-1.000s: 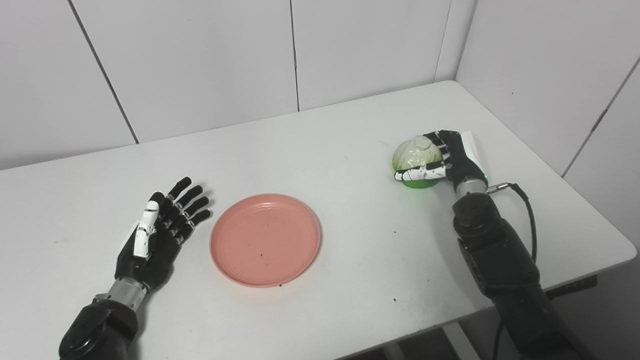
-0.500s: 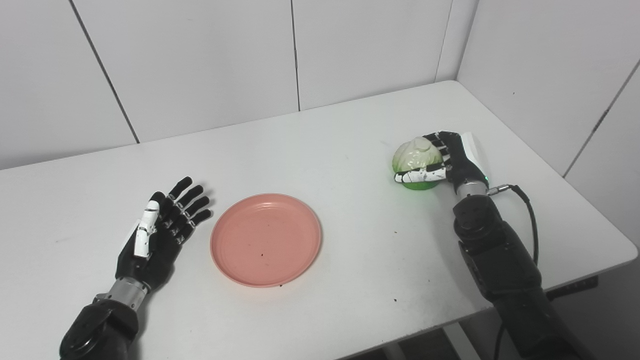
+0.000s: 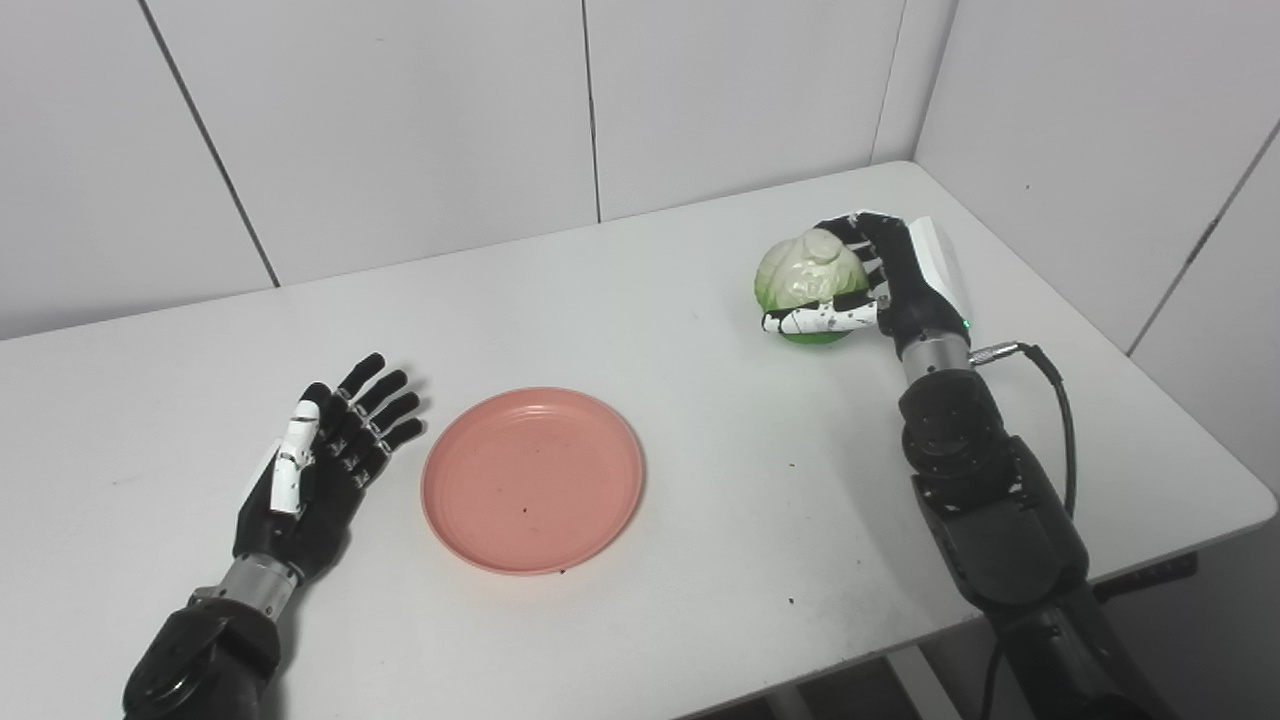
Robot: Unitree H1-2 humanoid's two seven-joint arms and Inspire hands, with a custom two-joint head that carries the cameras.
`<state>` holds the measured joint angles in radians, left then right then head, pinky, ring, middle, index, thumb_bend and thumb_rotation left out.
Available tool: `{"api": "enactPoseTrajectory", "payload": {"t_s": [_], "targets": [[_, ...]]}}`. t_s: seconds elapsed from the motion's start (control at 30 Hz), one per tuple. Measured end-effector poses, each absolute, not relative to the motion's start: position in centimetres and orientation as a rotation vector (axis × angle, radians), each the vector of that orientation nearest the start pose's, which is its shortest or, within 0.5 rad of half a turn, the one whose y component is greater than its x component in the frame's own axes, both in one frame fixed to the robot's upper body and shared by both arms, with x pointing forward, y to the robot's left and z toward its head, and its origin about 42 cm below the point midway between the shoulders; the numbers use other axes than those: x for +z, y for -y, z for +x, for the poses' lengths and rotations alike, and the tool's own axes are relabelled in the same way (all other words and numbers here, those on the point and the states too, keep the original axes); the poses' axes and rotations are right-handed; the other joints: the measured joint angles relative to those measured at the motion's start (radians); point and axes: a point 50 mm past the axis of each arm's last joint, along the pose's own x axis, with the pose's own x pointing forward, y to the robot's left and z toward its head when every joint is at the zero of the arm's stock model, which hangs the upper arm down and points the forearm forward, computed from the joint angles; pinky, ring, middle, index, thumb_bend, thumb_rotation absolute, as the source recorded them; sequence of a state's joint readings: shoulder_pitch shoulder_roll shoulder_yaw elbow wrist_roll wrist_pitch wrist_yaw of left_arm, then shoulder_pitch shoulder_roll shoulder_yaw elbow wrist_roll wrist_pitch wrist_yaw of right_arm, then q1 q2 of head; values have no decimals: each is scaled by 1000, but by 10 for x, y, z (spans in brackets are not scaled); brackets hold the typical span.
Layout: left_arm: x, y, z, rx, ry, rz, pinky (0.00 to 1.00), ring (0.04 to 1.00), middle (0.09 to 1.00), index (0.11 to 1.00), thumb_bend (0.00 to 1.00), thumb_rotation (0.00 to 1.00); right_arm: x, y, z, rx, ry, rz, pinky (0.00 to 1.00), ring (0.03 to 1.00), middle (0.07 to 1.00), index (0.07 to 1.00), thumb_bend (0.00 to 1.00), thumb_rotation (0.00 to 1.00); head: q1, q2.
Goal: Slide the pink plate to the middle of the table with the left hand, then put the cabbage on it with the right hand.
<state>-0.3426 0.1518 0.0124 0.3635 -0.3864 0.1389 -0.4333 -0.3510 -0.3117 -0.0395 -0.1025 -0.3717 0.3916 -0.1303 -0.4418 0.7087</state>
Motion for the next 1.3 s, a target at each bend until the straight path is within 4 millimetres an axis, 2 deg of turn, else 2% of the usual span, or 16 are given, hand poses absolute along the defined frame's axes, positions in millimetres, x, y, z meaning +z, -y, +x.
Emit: {"api": "enactPoseTrajectory", "payload": {"t_s": [0.23,0.3,0.37,0.43,0.57,0.63,0.7,0.83,1.3], "targets": [[109,-220,389,-455,-112,-267,857,873,892,891,488,990,258,282,383,-262,187,-633,380,442,474,498,530,0,44,-3],[109,-215,389,-449,-114,-257,853,872,891,889,490,992,258,273,384,-229,191,-651,452,442,466,507,529,0,60,-3],[109,-209,388,-455,-114,-254,856,878,898,892,484,999,258,264,385,-191,194,-657,378,427,461,510,528,0,80,-3],[111,-204,386,-453,-109,-245,857,880,902,894,480,1000,257,255,386,-162,195,-645,354,420,459,513,528,0,100,-3],[111,-194,384,-440,-106,-252,862,882,904,896,469,1000,255,235,388,-104,197,-623,370,427,462,510,528,0,150,-2],[111,-188,382,-438,-105,-253,862,880,902,897,463,1000,254,225,388,-76,201,-625,381,436,470,499,530,0,198,2],[112,-183,380,-434,-104,-250,862,883,903,900,466,1000,254,216,388,-51,210,-628,379,434,470,497,530,0,198,2],[113,-173,379,-420,-112,-241,865,886,903,904,465,1000,254,199,389,-2,230,-631,356,418,460,507,529,0,262,8],[118,-143,374,-399,-117,-200,866,885,903,909,445,1000,238,154,387,130,214,-610,342,402,457,506,529,0,366,26]]}}
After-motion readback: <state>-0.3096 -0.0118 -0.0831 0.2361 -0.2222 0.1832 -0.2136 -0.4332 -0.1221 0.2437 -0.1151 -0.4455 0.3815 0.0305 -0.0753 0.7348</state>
